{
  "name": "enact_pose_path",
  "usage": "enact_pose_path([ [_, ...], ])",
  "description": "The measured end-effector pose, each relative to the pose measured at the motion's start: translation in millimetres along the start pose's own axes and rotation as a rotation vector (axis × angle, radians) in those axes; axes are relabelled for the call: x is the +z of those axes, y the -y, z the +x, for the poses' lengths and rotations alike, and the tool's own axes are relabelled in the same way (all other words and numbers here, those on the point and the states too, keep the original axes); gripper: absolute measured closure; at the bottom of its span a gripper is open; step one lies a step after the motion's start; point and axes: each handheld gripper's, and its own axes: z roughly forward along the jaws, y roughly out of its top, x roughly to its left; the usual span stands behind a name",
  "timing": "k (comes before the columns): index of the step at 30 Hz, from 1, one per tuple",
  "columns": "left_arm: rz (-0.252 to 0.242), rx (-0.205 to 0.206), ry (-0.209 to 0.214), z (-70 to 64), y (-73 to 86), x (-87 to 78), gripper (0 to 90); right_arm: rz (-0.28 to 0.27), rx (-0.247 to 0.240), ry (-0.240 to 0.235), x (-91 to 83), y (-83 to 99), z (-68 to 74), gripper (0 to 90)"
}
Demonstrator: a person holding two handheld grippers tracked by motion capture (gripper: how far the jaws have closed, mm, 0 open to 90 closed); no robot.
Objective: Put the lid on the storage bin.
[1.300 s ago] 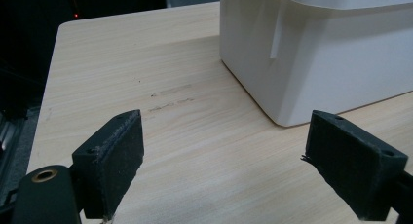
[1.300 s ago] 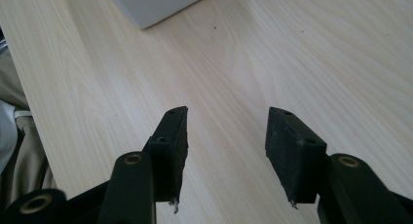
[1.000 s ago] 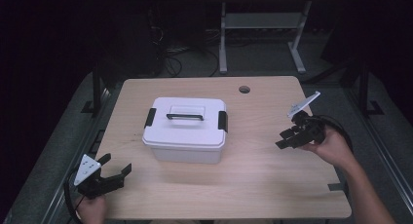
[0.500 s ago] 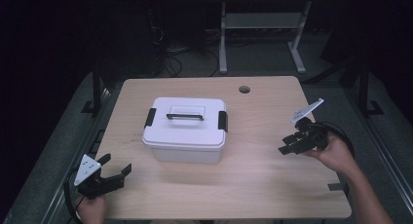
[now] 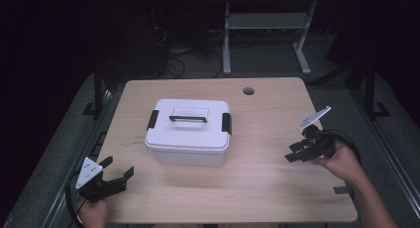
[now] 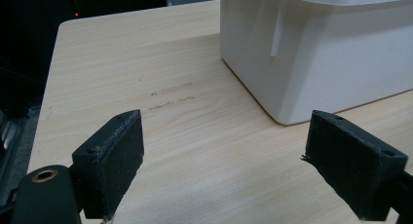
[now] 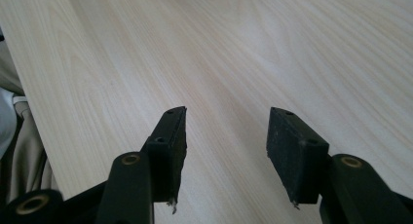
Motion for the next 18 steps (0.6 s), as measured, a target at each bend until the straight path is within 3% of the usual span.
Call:
enact_pose_path([
  [18,0.005,0.003,-0.001,-0.1,0.2,0.3,13.3,-0.001,0.022,-0.012,7.7,16.0,-1.9,47.8],
])
